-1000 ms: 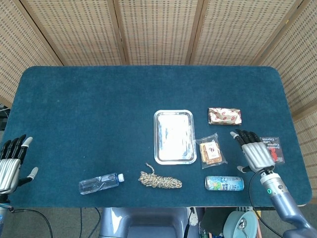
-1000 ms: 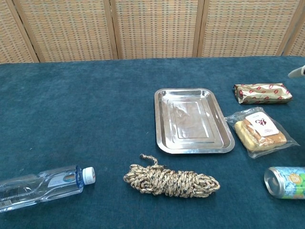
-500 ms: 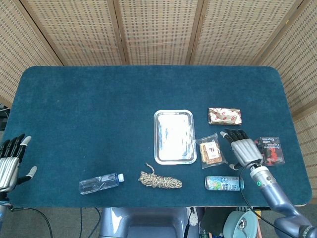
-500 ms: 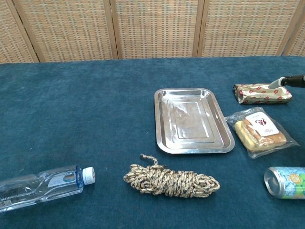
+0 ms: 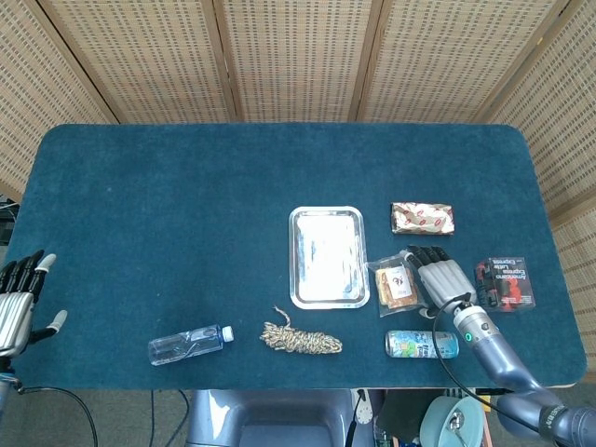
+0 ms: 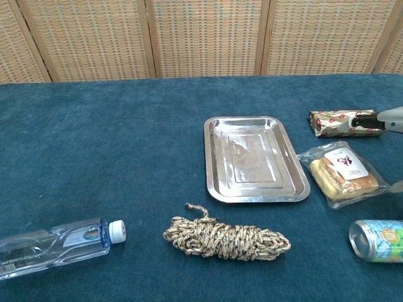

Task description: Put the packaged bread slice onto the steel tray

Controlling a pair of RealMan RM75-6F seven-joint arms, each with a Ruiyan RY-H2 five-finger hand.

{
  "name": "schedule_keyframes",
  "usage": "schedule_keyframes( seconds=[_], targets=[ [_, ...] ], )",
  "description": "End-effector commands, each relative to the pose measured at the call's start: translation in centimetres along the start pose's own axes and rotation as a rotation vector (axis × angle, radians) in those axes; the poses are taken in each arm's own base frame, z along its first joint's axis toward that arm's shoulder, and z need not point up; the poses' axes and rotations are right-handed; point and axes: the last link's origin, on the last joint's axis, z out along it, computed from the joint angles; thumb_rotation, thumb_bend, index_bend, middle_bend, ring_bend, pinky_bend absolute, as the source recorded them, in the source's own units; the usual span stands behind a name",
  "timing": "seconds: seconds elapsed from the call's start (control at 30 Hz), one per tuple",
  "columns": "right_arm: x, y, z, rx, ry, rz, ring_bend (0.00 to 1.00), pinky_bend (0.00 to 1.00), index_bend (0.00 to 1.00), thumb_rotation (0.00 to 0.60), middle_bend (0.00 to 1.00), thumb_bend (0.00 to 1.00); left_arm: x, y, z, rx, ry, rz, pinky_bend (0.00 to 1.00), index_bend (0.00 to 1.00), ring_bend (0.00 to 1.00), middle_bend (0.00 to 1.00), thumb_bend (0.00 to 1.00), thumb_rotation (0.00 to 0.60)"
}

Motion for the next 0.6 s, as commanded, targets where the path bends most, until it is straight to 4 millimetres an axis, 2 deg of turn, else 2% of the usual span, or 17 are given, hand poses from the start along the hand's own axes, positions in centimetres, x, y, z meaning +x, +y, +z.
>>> schedule_keyframes(
  seconds=[0.03,0.6],
  targets=[
    [-0.4,-0.3,0.4,0.004,-0.01,0.001,0.0,0.03,0.04,0.6,0.0,0.1,-0.1,-0.2,0.1,0.002,-0.005,-0.003,0.0,0.0,0.0,0.0,0.32,0.6],
    [-1.7,-1.1,2.4,0.019,-0.031,0.027,0.0,0.03,0.04,0.6,0.0,0.1,0.0,-1.0,0.7,0.006,-0.01,-0.008,0.0,0.0,0.0,0.0,0.32,0.6]
  ],
)
